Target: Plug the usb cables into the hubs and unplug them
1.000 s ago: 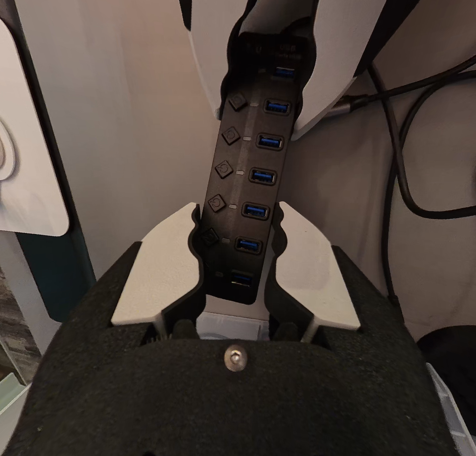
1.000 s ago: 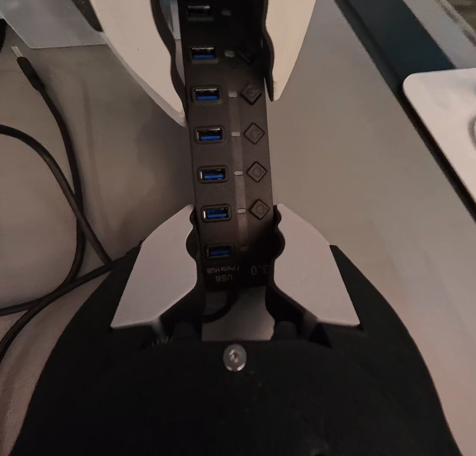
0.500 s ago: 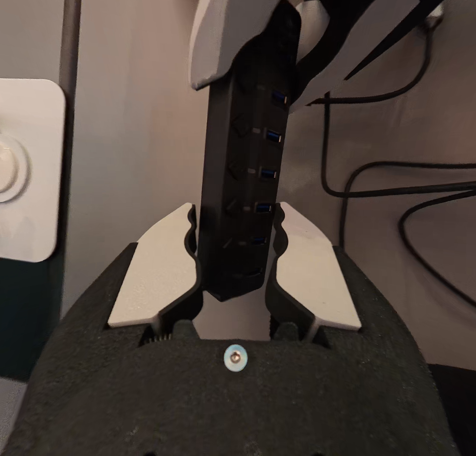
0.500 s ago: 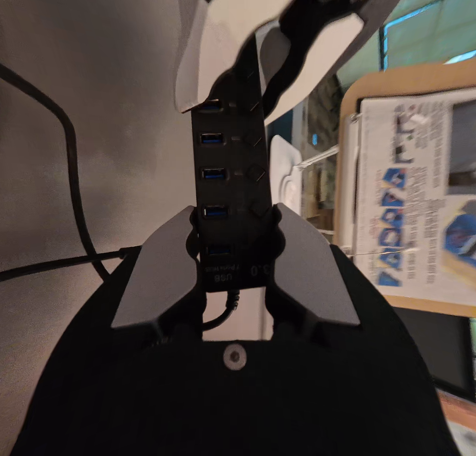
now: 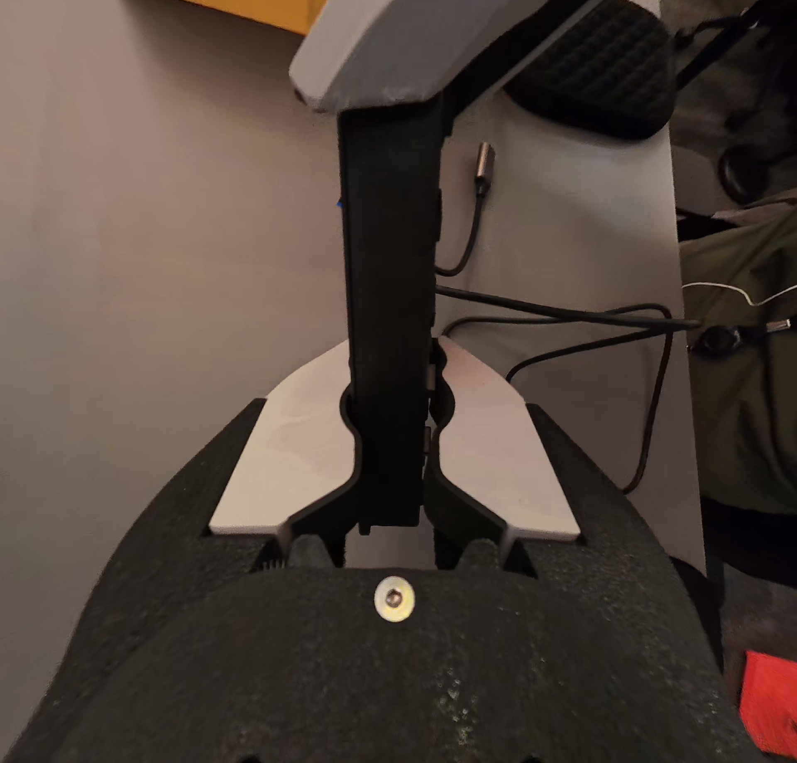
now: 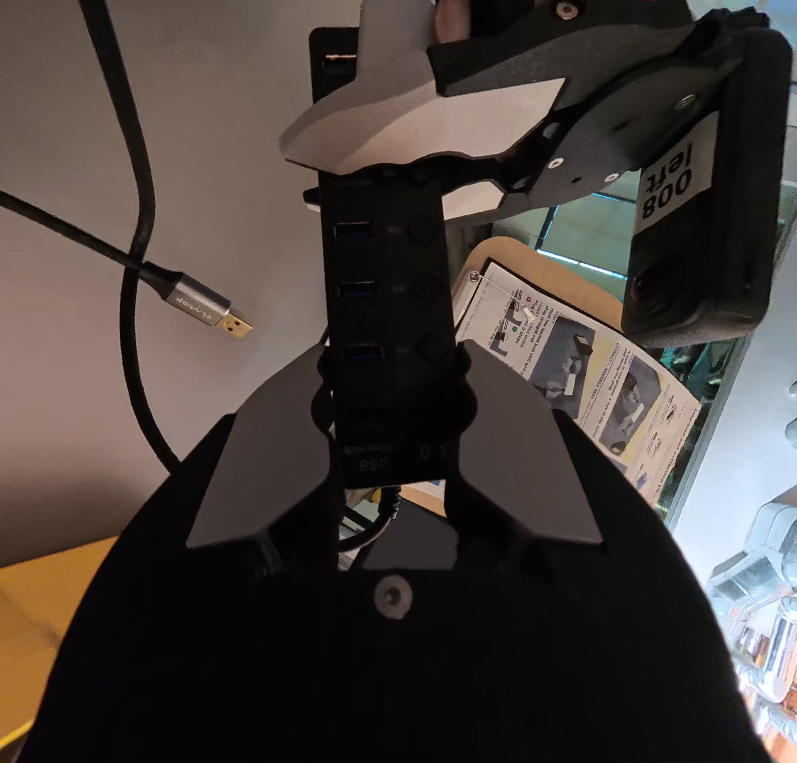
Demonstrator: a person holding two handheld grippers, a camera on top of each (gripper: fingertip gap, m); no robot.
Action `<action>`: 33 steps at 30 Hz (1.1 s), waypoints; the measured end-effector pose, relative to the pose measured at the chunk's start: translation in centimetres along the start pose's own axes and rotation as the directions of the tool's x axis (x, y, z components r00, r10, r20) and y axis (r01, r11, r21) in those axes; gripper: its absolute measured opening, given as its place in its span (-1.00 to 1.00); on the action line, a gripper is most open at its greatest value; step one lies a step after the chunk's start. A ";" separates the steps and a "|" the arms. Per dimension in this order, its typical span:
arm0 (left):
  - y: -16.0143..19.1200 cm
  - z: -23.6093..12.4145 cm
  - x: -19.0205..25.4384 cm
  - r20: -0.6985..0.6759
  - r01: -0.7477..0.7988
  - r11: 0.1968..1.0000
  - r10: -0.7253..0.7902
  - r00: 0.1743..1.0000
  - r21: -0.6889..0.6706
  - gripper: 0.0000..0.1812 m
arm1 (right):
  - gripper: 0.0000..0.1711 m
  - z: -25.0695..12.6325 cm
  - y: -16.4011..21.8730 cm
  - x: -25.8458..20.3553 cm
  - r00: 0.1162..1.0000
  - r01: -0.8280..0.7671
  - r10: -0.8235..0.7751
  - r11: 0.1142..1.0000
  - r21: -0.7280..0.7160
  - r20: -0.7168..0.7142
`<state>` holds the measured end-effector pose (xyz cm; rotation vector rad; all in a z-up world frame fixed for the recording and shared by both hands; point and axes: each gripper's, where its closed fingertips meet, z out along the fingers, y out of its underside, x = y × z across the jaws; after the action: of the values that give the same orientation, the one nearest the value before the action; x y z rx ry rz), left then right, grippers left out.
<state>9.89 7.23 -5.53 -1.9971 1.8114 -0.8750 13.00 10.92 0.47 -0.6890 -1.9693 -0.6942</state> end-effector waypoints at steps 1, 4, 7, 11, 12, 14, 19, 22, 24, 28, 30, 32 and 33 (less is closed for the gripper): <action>-0.1 0.1 0.1 0.002 0.002 1.000 -0.002 1.000 0.007 -0.69 | -0.35 -0.1 0.0 0.0 1.000 0.015 -0.015 1.000 -0.001 0.014; -0.1 0.6 0.0 0.041 -0.016 1.000 0.016 0.999 -0.006 -0.68 | -0.35 -0.4 0.2 0.4 0.997 0.071 -0.070 0.997 -0.007 0.042; -0.4 1.2 -0.2 0.095 -0.018 1.000 0.018 0.995 0.001 -0.63 | -0.35 -0.8 0.4 0.8 0.988 0.134 -0.133 0.991 -0.006 0.072; -1.4 1.2 -0.3 0.117 0.019 0.998 -0.025 0.993 0.059 -0.62 | -0.35 -1.2 0.7 1.4 0.980 0.170 -0.170 0.985 0.004 0.100; -1.6 1.2 -0.3 0.123 0.020 0.998 -0.028 0.992 0.067 -0.60 | -0.35 -1.3 0.6 1.5 0.980 0.170 -0.170 0.985 0.014 0.102; -1.8 1.2 -0.3 0.134 0.018 0.997 -0.029 0.991 0.078 -0.59 | -0.35 -1.5 0.4 1.7 0.976 0.187 -0.189 0.982 0.024 0.107; -2.6 1.2 0.2 0.124 0.052 0.988 -0.070 0.990 0.148 -0.63 | -0.35 -1.4 0.9 2.0 0.973 0.206 -0.208 0.978 0.033 0.097; -2.9 1.1 0.0 0.152 0.083 0.981 -0.110 0.982 0.174 -0.64 | -0.30 -1.2 1.4 2.5 0.982 0.167 -0.169 0.986 0.030 0.080; -3.3 0.8 0.0 0.174 0.092 0.973 -0.130 0.976 0.211 -0.65 | -0.24 -1.3 1.6 3.5 0.990 0.139 -0.140 0.990 0.038 0.034; -4.5 -0.3 0.4 0.161 0.111 0.942 -0.168 0.972 0.316 -0.66 | -0.21 -1.8 1.8 5.3 0.990 0.132 -0.128 0.989 0.068 -0.065; -4.9 -0.6 0.4 0.162 0.112 0.930 -0.179 0.971 0.351 -0.67 | -0.20 -1.8 2.0 5.8 0.986 0.138 -0.131 0.988 0.063 -0.103; -5.3 -0.7 0.6 0.147 0.114 0.917 -0.182 0.972 0.383 -0.68 | -0.20 -1.8 2.2 5.8 0.989 0.115 -0.109 0.991 0.061 -0.104; -5.5 -0.9 0.7 0.142 0.116 0.906 -0.188 0.972 0.406 -0.68 | -0.19 -1.8 2.4 5.9 0.989 0.101 -0.094 0.993 0.057 -0.112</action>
<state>13.68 7.59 -1.35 -1.8977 1.2722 -0.9815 13.18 12.44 6.93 -0.5092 -1.9256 -0.7116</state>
